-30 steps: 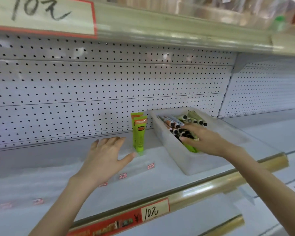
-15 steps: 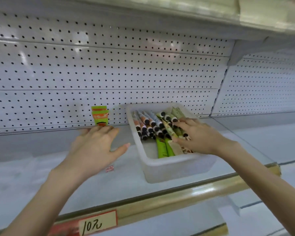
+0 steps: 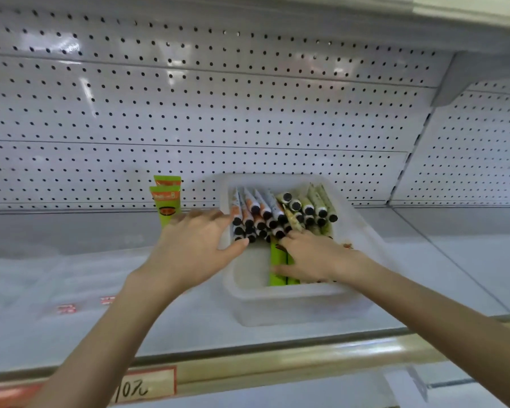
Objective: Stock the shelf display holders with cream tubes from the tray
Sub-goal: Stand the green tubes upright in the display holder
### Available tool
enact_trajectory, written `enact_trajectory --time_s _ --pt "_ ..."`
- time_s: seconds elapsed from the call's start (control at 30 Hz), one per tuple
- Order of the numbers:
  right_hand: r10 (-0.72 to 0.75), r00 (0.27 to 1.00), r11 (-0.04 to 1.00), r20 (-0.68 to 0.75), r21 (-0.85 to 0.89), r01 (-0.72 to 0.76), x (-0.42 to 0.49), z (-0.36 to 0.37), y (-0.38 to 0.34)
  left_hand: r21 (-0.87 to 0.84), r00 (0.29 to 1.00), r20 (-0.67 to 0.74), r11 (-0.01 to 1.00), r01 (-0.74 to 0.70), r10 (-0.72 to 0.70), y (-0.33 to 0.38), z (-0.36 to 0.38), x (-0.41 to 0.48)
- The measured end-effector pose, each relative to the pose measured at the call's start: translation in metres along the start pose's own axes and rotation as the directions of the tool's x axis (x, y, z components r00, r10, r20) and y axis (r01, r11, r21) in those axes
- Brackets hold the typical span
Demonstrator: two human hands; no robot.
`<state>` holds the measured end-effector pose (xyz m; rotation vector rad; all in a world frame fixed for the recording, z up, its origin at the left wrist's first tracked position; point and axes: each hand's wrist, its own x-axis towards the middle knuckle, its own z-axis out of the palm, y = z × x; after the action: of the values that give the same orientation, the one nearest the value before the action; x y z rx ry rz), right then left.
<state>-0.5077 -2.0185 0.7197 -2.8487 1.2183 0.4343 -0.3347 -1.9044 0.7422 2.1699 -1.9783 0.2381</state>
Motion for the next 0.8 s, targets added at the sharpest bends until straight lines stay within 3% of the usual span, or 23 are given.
enact_trajectory --time_s 0.17,0.33,0.53,0.7,0.8 --pt "0.025 0.974 0.997 0.226 -0.074 -0.009 0.009 0.010 0.002 -0.023 1.000 0.017 1.000 -0.012 0.013 -0.005 0.008 0.004" --pt "-0.024 0.974 0.999 0.226 0.037 0.016 0.008 0.009 -0.005 -0.073 1.000 0.014 0.997 -0.016 0.017 -0.009 0.009 0.001" --pt "0.007 0.999 0.953 0.052 0.301 -0.023 0.026 0.004 -0.007 -0.131 0.999 0.035 0.991 -0.026 0.031 -0.013 0.005 -0.002" --pt "0.058 0.987 0.969 0.153 0.230 -0.093 0.047 0.001 -0.012 -0.155 0.999 0.023 0.988 -0.022 0.026 -0.016 0.005 -0.003" --pt "0.025 0.976 0.950 0.214 0.299 -0.090 0.052 0.002 -0.009 -0.157 0.999 0.032 0.988 -0.011 0.016 -0.021 0.006 -0.005"
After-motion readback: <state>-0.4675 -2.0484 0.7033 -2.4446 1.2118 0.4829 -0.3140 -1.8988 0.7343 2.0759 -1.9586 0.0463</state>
